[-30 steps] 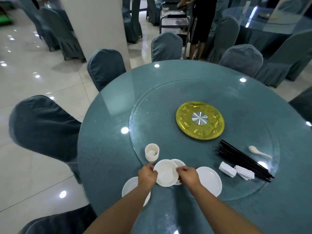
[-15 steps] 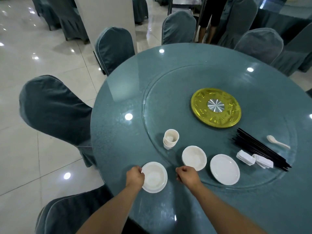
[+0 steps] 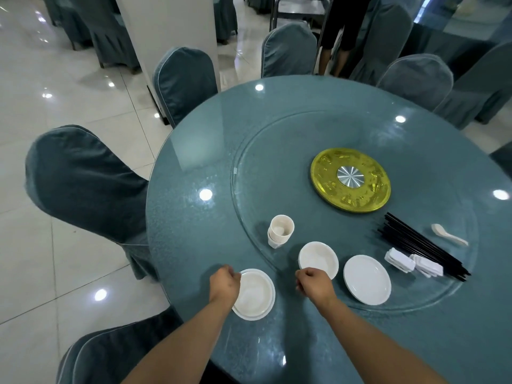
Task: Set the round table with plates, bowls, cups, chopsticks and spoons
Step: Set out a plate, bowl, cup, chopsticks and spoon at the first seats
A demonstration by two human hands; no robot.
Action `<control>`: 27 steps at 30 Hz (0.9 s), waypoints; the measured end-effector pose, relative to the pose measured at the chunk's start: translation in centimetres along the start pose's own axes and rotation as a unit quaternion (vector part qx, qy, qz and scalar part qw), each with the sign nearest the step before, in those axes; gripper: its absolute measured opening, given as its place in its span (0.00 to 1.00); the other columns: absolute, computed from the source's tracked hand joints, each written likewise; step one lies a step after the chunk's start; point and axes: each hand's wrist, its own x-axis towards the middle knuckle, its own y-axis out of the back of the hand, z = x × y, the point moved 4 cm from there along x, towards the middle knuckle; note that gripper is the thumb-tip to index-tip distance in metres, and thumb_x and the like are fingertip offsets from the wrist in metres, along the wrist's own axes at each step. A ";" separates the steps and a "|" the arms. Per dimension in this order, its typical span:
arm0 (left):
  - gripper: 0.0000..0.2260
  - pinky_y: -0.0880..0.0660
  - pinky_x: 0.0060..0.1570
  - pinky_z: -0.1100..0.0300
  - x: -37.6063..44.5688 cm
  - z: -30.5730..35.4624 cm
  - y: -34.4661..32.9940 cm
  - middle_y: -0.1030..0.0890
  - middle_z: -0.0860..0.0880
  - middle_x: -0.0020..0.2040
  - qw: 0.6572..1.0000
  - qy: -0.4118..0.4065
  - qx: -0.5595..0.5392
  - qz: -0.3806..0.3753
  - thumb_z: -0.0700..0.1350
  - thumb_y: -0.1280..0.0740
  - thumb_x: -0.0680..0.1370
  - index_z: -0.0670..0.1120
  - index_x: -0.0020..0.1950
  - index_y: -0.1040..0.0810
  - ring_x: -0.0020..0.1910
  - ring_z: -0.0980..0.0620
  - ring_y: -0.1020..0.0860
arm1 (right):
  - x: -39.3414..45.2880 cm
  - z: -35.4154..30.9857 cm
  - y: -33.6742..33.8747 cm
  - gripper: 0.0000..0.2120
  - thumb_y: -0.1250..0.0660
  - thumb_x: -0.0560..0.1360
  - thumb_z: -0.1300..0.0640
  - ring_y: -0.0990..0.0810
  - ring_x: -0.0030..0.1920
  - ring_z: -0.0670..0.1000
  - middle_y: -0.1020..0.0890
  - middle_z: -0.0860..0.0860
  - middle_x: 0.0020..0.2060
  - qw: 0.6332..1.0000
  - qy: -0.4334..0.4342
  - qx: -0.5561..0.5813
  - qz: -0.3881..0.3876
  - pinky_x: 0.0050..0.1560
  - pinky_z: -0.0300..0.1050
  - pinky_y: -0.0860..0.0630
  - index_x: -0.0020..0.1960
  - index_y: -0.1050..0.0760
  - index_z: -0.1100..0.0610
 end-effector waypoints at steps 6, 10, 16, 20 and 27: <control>0.09 0.33 0.46 0.66 0.3 7.8 0.5 0.16 0.45 0.50 0.995 -0.090 -0.039 0.002 0.46 0.34 0.78 0.42 0.53 0.19 0.51 0.46 0.19 | 1.7 -4.0 1.1 0.12 0.39 0.74 0.60 0.24 0.30 0.52 0.22 0.53 0.27 0.999 0.015 0.046 0.017 0.33 0.44 0.29 0.33 0.26 0.58; 0.22 0.30 0.61 0.61 0.6 13.5 0.1 0.22 0.45 0.62 0.984 -0.179 0.003 -0.024 0.51 0.31 0.76 0.43 0.67 0.25 0.61 0.47 0.23 | 2.8 -6.3 1.8 0.09 0.40 0.77 0.60 0.21 0.31 0.51 0.19 0.52 0.33 0.997 0.024 0.070 0.018 0.33 0.43 0.25 0.46 0.21 0.55; 0.39 0.35 0.68 0.53 1.6 17.5 -1.4 0.36 0.48 0.70 0.948 -0.260 0.182 -0.042 0.61 0.28 0.70 0.47 0.75 0.38 0.69 0.44 0.37 | 3.8 -7.9 2.1 0.19 0.43 0.74 0.69 0.22 0.34 0.52 0.18 0.55 0.39 0.995 0.008 0.098 -0.026 0.31 0.40 0.27 0.58 0.22 0.55; 0.35 0.36 0.67 0.56 2.4 19.0 -2.3 0.35 0.47 0.68 0.927 -0.283 0.243 -0.052 0.60 0.28 0.70 0.46 0.72 0.34 0.67 0.43 0.36 | 4.5 -8.4 2.4 0.21 0.45 0.75 0.71 0.26 0.32 0.53 0.21 0.56 0.38 0.992 0.010 0.108 -0.058 0.27 0.38 0.30 0.60 0.21 0.57; 0.28 0.37 0.66 0.58 2.8 20.8 -2.6 0.28 0.45 0.62 0.890 -0.315 0.326 -0.048 0.61 0.31 0.72 0.46 0.66 0.28 0.62 0.45 0.31 | 5.7 -8.1 2.9 0.23 0.45 0.74 0.68 0.24 0.32 0.51 0.18 0.52 0.39 0.996 0.075 0.015 -0.045 0.37 0.42 0.26 0.58 0.18 0.52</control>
